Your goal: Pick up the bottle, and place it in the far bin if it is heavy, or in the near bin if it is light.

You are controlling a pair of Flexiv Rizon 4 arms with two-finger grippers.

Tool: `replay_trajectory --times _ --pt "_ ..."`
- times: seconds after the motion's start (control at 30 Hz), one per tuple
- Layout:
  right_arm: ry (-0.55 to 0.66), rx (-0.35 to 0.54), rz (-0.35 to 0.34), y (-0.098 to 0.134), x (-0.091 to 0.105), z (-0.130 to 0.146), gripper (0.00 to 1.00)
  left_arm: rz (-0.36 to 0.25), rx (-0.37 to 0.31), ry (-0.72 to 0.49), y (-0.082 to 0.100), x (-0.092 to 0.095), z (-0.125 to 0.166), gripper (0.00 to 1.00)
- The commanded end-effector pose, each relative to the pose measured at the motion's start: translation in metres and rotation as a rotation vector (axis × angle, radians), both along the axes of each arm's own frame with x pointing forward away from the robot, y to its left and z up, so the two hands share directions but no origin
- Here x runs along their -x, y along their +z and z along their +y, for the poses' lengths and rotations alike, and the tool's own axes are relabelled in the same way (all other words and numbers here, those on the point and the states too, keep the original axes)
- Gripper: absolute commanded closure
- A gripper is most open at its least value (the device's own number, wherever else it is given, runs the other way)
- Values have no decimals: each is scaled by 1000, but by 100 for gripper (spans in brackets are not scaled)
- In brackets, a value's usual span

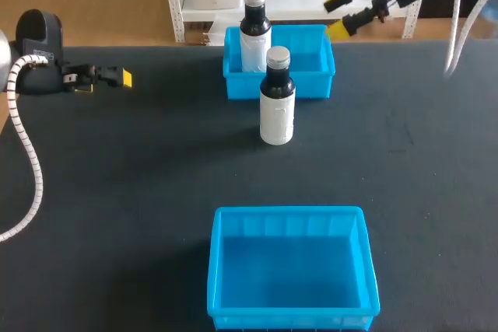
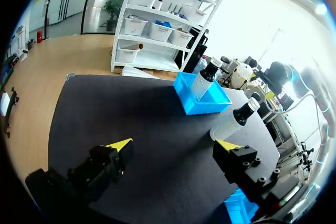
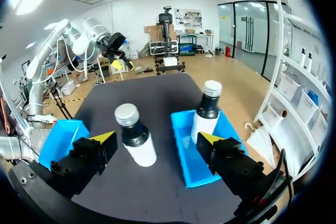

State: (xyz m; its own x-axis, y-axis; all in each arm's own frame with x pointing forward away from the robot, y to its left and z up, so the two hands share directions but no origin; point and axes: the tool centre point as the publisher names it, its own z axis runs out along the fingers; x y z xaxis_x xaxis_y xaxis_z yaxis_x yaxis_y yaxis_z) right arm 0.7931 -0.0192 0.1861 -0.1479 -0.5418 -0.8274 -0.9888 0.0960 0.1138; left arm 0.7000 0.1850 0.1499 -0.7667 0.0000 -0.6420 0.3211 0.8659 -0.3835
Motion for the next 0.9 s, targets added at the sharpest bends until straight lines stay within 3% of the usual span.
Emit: replay_trajectory --times 0.03,0.43,0.9 --pt "-353 43 -222 -2 54 8 0 0 0 0 0 0 0 0" --pt "-403 22 -206 -25 77 19 0 0 0 0 0 0 0 0" --pt "-294 -2 -180 -34 64 19 0 0 0 0 0 0 0 0"
